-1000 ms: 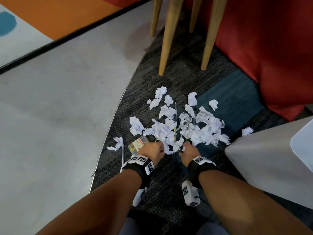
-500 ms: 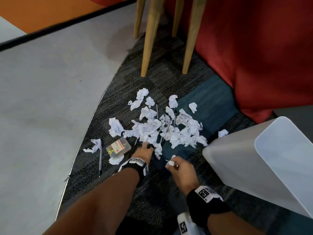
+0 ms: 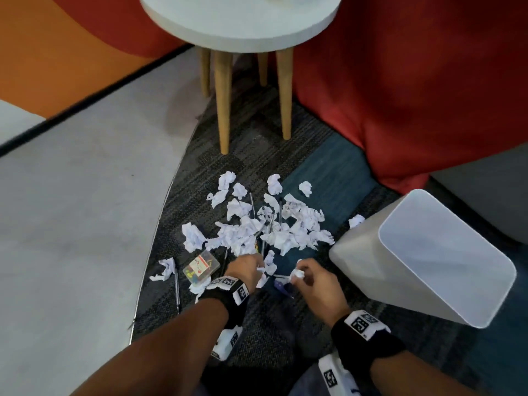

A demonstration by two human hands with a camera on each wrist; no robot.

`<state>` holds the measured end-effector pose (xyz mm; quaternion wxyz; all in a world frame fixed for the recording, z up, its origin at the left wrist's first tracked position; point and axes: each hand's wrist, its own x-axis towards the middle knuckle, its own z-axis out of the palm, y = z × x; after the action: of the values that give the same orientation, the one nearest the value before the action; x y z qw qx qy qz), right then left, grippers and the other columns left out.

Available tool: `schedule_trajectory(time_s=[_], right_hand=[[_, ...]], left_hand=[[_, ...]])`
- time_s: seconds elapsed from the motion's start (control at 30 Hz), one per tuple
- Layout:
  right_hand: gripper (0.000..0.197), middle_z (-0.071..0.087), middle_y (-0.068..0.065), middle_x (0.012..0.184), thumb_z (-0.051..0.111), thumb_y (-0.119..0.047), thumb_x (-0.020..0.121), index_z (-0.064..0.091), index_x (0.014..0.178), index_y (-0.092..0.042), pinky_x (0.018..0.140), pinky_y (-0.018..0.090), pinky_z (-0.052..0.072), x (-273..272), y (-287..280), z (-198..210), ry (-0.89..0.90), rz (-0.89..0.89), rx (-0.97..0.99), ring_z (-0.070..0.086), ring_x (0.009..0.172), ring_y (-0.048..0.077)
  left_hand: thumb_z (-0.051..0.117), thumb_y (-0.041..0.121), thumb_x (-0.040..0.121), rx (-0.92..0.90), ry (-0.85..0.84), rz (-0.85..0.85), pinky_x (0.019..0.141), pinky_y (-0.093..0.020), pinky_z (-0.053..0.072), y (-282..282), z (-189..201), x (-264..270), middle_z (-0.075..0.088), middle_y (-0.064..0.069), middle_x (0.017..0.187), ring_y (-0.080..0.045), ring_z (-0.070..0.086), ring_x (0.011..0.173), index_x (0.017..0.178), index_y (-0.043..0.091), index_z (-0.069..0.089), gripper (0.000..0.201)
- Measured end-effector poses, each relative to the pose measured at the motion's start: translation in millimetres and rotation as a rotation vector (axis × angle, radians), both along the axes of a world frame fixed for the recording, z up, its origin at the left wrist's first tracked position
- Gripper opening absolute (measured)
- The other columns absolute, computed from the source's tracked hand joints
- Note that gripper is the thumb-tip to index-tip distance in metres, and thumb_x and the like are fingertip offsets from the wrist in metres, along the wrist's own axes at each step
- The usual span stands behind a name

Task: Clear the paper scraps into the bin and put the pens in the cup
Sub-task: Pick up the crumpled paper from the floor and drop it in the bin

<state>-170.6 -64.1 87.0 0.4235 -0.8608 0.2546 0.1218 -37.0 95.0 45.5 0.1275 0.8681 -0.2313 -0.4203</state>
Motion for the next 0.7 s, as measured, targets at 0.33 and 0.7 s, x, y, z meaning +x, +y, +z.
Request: schedule_trajectory(time_s=[0.33,0.7], right_hand=[[0.016,0.068,-0.012,0.089,0.067,-0.022,0.088,0.069,0.104,-0.023,0.073,0.011,0.04,-28.3,-83.3,118.0,-0.252,-0.304,-0.205,0.06,0.075,0.005],[0.021,0.07,-0.001,0.088,0.067,-0.033,0.085,0.067,0.102,-0.022,0.078,0.032,0.049,-54.3,-147.4,101.8,-0.085,-0.582,-0.339,0.065,0.086,0.024]], left_hand=[[0.061,0.017,0.088,-0.484,-0.199,-0.159,0.082,-0.026,0.041,-132.2,169.4,-22.8,0.06,-0.003,0.104,-0.021,0.058,0.098,0.106,0.023,0.062,0.018],[0.065,0.016,0.084,-0.521,-0.251,-0.284,0.081,-0.033,0.046,-211.8,185.2,-39.2,0.061,-0.004,0.103,-0.024,0.06,0.095,0.101,0.019,0.06,0.018]])
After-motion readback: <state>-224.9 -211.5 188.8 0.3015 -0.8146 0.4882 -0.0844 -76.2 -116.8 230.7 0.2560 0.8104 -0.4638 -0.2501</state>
